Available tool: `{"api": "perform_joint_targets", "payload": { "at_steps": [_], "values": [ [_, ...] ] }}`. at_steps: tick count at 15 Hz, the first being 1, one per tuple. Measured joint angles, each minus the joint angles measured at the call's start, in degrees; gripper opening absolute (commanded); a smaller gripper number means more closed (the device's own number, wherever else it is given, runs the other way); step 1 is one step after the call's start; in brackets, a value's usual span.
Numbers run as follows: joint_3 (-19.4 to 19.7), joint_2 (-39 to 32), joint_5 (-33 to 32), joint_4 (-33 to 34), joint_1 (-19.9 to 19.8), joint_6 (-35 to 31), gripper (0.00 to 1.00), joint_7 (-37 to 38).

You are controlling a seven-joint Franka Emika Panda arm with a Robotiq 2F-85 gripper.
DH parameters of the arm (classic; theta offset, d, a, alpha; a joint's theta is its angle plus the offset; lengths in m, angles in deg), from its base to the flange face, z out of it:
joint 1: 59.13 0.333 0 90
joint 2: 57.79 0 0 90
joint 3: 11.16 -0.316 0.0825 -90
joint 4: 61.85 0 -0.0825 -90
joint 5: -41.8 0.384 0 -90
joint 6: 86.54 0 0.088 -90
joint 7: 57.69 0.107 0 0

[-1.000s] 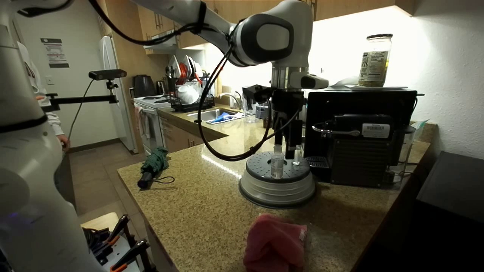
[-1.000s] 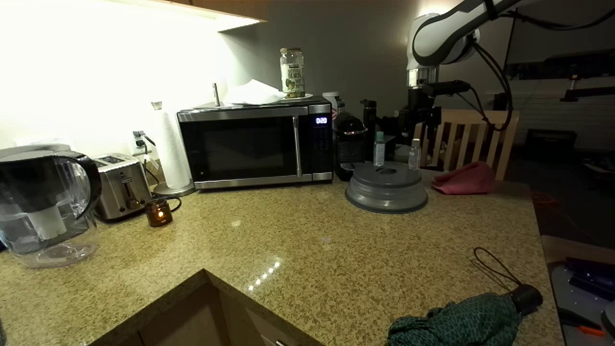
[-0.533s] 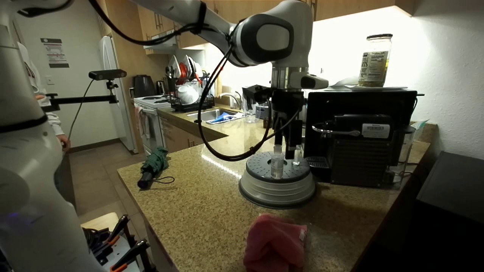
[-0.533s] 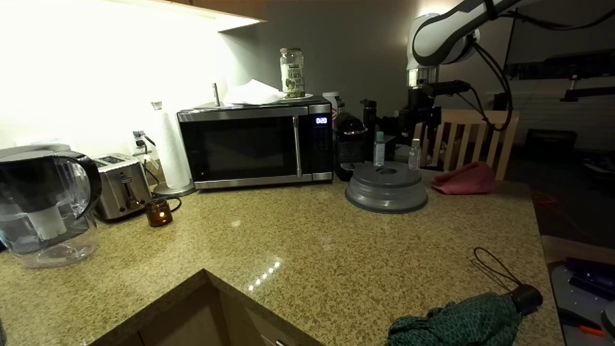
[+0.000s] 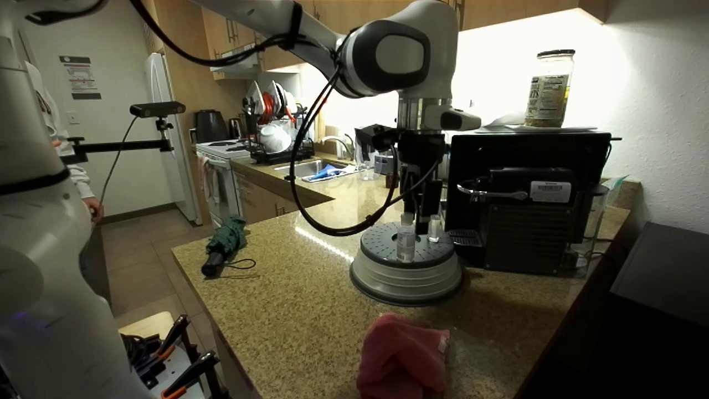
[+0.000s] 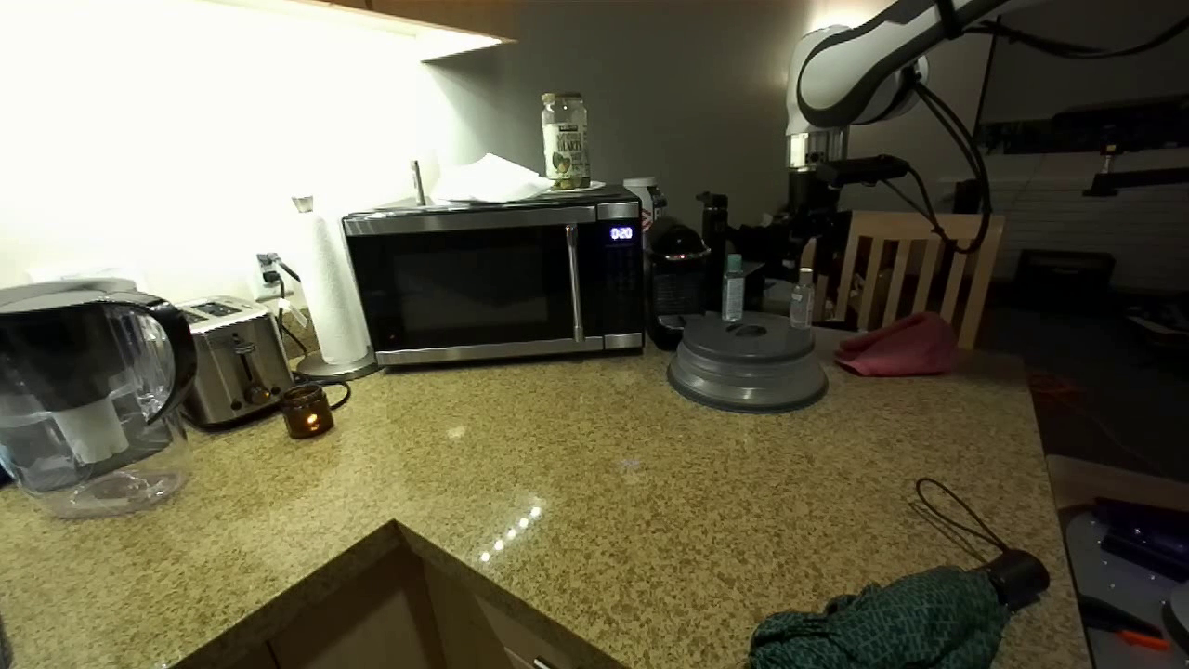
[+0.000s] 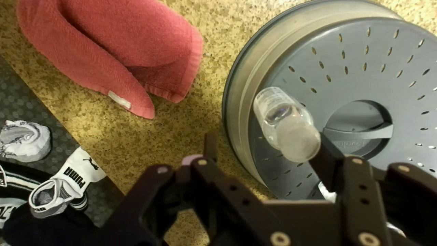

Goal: Pick up the bottle and put it on the counter

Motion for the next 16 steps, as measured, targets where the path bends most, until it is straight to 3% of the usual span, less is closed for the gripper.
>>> {"api": "perform_joint_targets", "payload": {
  "at_steps": [5, 6, 16],
  "values": [
    [0.0, 0.0, 0.0, 0.0, 0.0, 0.0, 0.08, 0.0],
    [0.0, 0.0, 0.0, 0.0, 0.0, 0.0, 0.05, 0.0],
    [0.0, 0.0, 0.0, 0.3, 0.0, 0.0, 0.08, 0.0]
  ]
}}
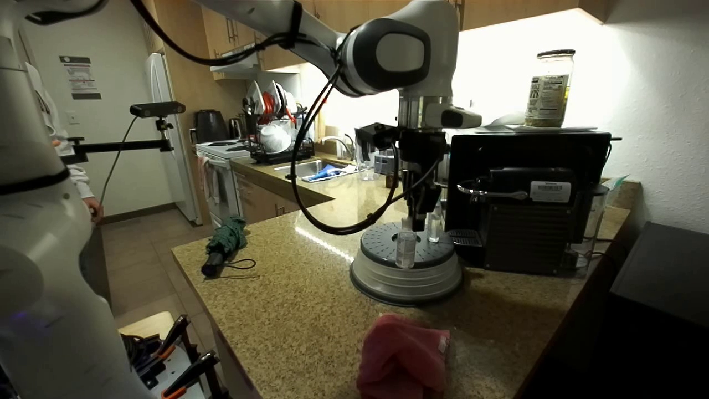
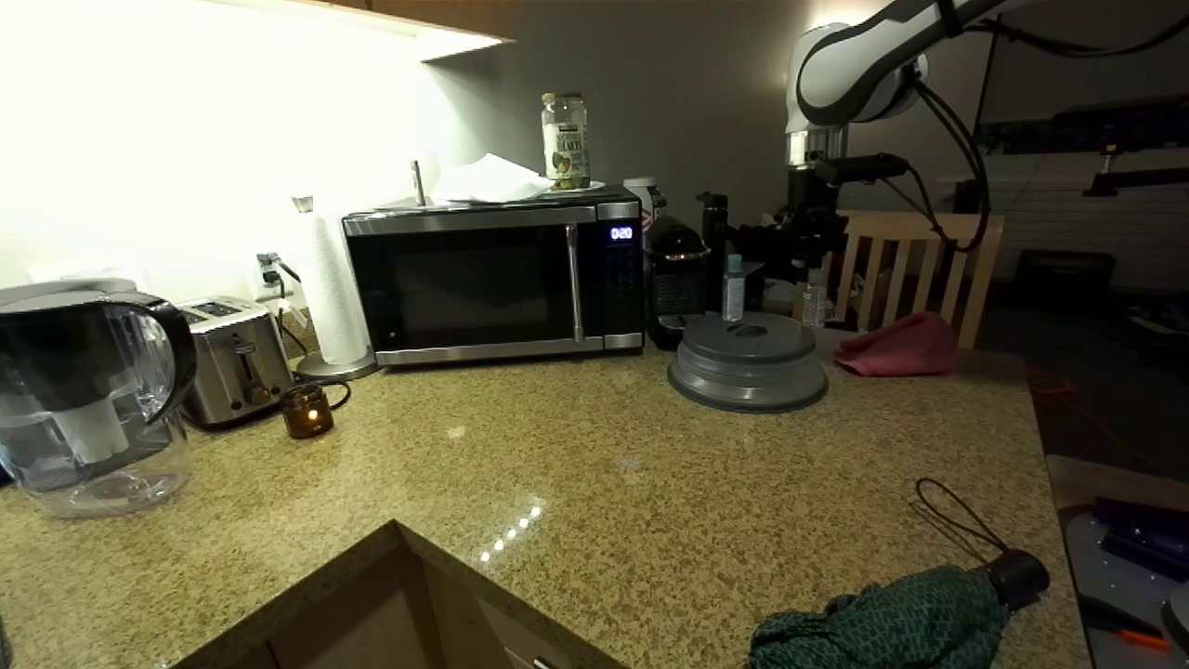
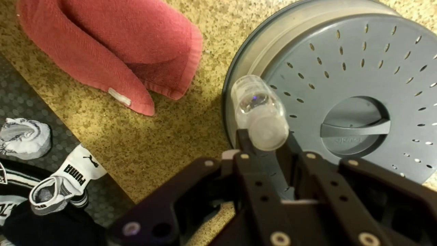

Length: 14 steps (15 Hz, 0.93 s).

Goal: Pick up the bottle and put it on the counter

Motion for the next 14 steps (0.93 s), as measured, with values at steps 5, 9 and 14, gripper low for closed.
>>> {"api": "perform_joint_targets", "payload": {
  "at_steps": [5, 9, 14],
  "values": [
    [0.0, 0.0, 0.0, 0.0, 0.0, 0.0, 0.08, 0.0],
    [-0.3, 0.1, 0.0, 0.0, 0.2, 0.0, 0.08, 0.0],
    [-1.7, 0.9, -0.2, 0.0, 0.8, 0.0, 0.08, 0.0]
  ]
}}
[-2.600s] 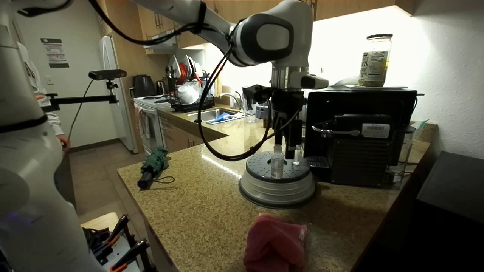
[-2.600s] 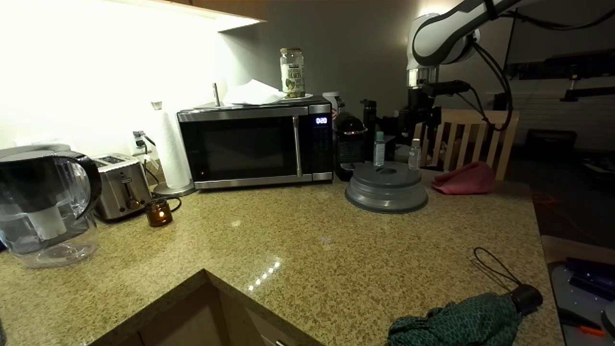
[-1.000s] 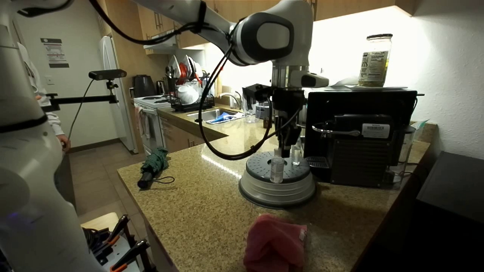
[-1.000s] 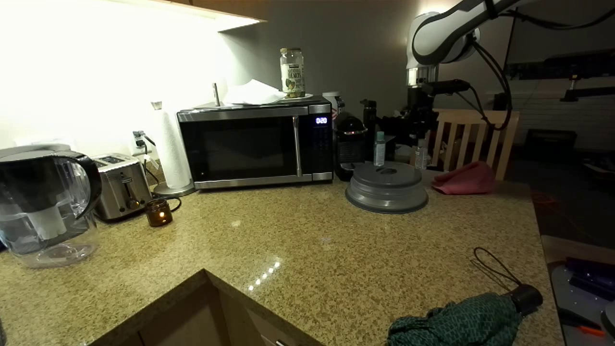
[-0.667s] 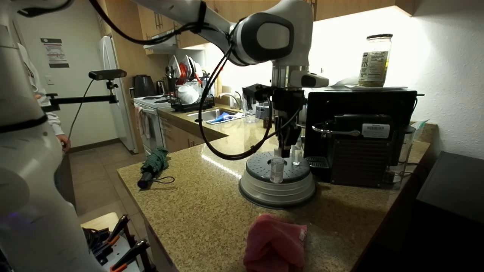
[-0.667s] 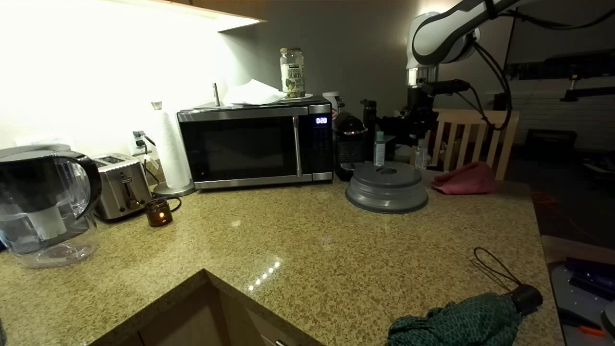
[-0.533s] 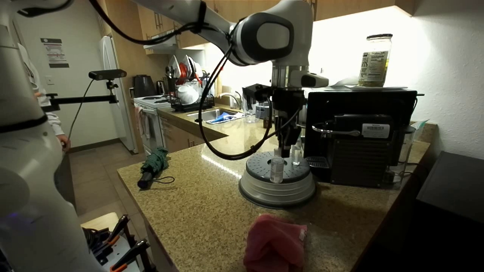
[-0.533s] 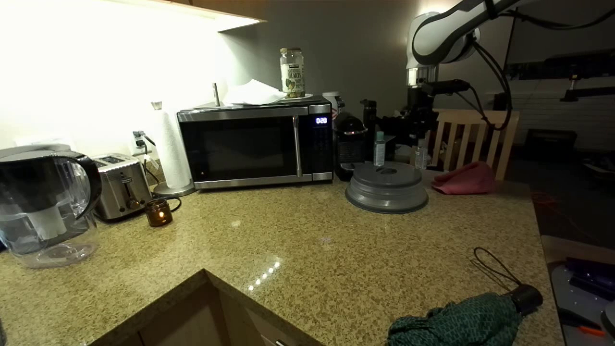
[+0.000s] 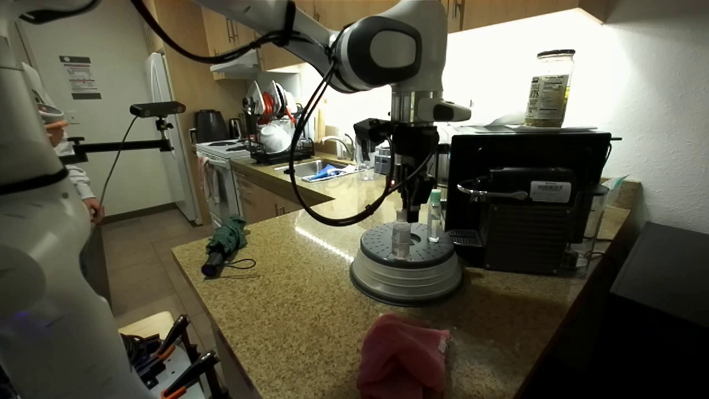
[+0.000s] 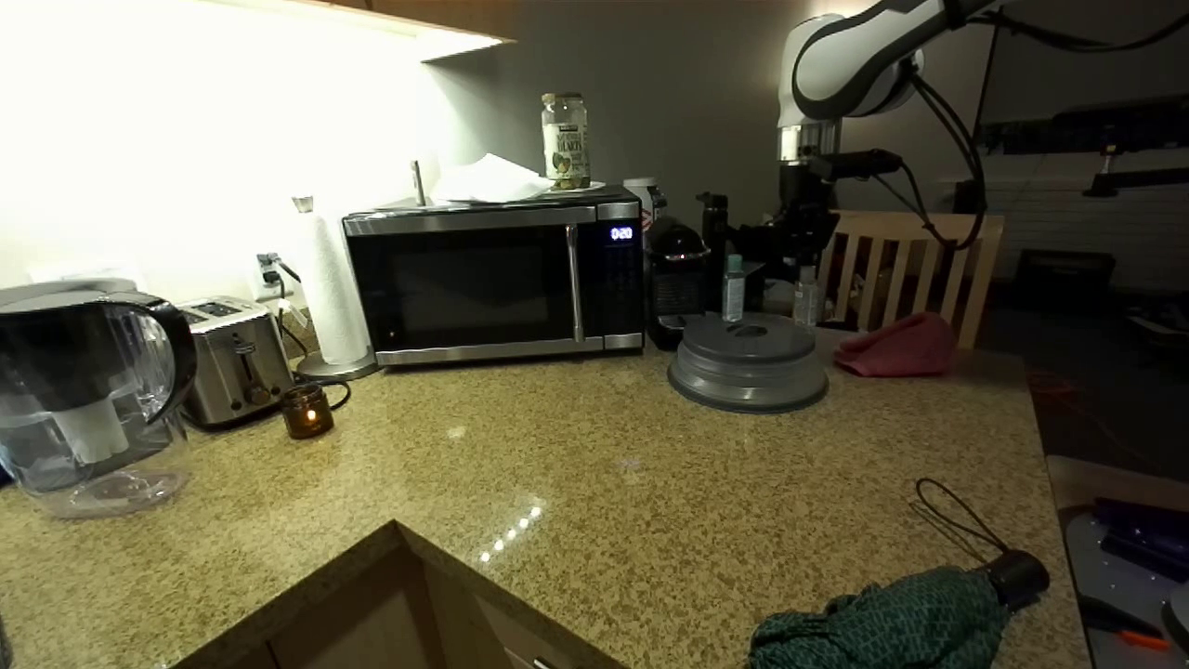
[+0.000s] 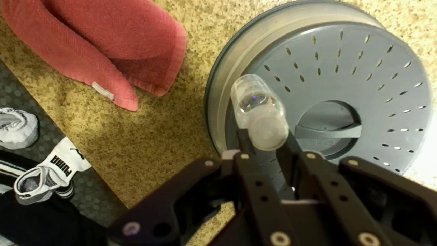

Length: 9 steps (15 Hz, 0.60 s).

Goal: Pick up the bottle and put it on the counter

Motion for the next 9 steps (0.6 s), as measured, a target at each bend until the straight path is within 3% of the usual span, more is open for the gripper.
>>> {"api": "perform_joint_targets", "payload": {
  "at_steps": [9],
  "values": [
    [-3.7, 2.6, -0.4, -0.3, 3.2, 0.3, 0.08, 0.0]
  ]
}}
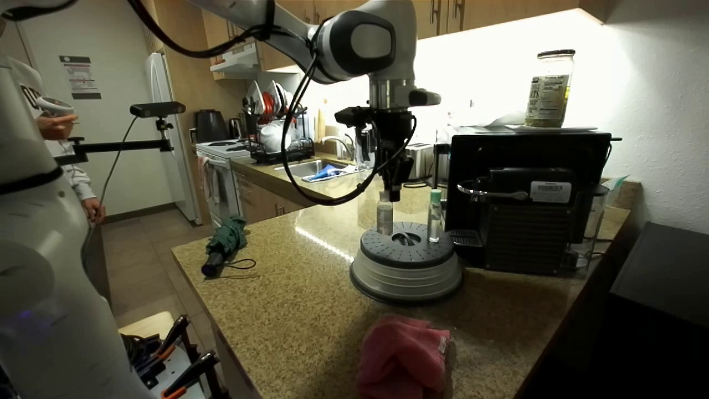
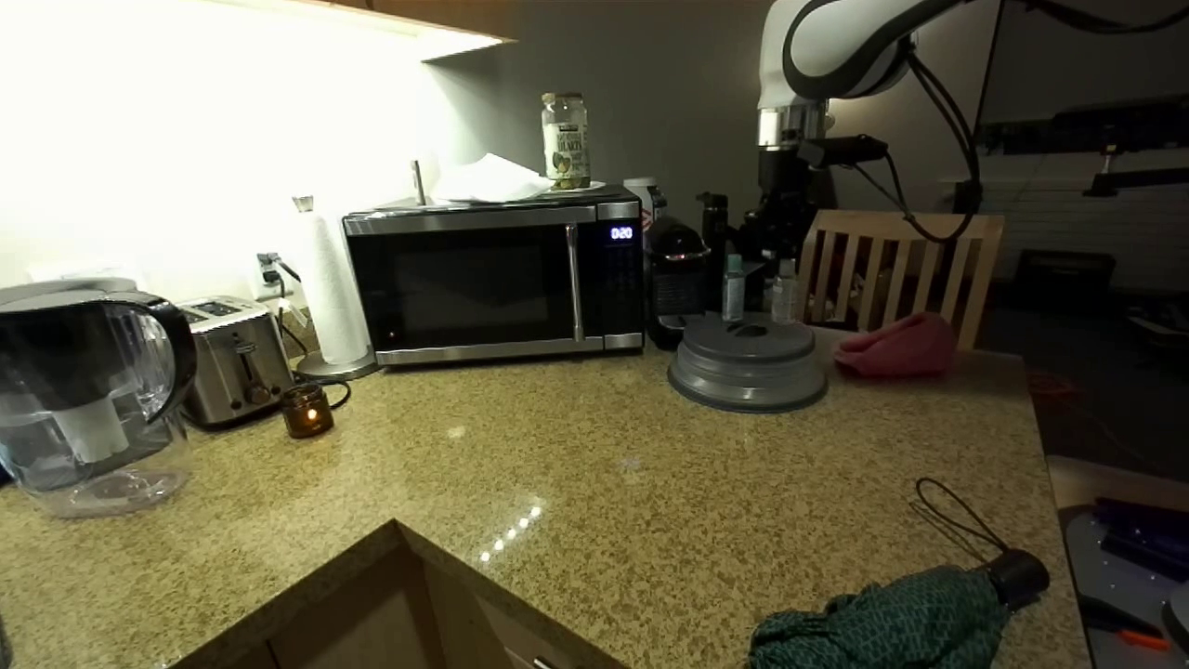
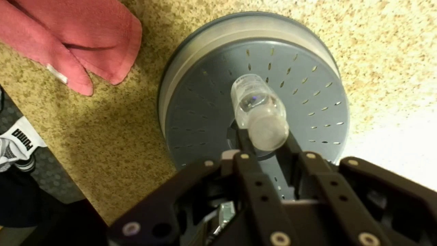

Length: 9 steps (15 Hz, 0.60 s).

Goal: Pick up the bottle and put it on the counter

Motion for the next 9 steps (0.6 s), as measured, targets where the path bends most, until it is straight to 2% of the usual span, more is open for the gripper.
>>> {"api": "perform_joint_targets", "payload": {
  "at_steps": [9],
  "values": [
    [-3.3, 1.5, -1.0, -0.5, 2.6, 0.7, 0.08, 0.0]
  ]
}}
